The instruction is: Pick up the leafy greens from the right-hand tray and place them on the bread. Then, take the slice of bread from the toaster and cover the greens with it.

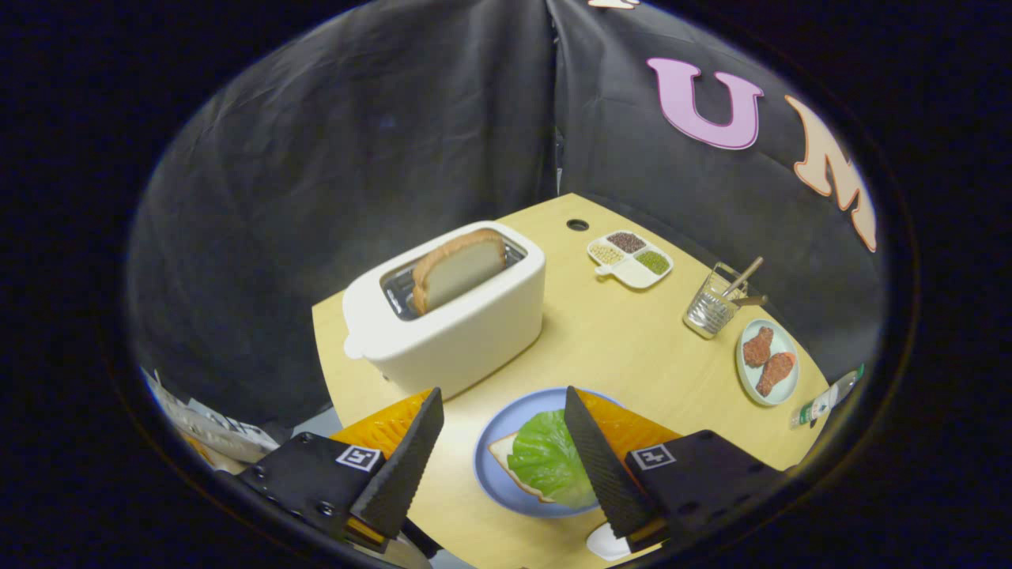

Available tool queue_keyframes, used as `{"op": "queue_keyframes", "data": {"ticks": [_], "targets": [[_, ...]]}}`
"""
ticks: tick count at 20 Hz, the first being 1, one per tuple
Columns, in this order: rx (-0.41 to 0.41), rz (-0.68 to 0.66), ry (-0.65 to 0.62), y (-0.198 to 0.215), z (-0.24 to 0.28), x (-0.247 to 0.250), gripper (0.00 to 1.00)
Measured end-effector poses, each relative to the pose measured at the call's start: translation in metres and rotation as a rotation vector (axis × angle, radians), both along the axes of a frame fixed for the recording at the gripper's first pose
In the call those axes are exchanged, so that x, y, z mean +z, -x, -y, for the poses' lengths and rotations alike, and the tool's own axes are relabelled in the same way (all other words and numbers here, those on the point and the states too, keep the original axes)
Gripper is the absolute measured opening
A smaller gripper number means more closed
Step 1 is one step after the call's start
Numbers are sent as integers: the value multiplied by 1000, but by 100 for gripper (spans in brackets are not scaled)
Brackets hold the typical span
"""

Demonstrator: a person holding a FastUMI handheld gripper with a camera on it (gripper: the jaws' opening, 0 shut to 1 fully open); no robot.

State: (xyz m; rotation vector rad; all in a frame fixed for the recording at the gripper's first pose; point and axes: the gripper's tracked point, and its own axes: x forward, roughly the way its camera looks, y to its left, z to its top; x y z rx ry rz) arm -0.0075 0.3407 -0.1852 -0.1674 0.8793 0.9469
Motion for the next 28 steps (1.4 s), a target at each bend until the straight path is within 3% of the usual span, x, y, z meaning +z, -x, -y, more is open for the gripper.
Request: {"op": "queue_keyframes", "data": {"ticks": [14,28], "targets": [[-112,-124,-134,-26,-77,50,97],[-253,-332,-99,-53,-115,10,90]]}}
